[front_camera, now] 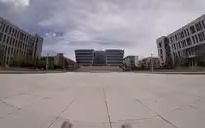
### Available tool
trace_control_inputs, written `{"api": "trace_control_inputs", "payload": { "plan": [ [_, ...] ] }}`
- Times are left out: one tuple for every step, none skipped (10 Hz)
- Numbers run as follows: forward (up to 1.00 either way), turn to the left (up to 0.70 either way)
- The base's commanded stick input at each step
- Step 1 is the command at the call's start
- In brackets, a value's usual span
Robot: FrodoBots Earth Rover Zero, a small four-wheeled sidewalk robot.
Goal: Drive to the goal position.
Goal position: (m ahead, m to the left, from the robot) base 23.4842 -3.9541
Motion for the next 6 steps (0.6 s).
{"api": "trace_control_inputs", "payload": {
  "plan": [
    [0.70, 0.27],
    [0.70, 0.21],
    [0.70, 0.07],
    [0.70, 0.01],
    [0.70, 0.00],
    [0.70, 0.00]
  ]
}}
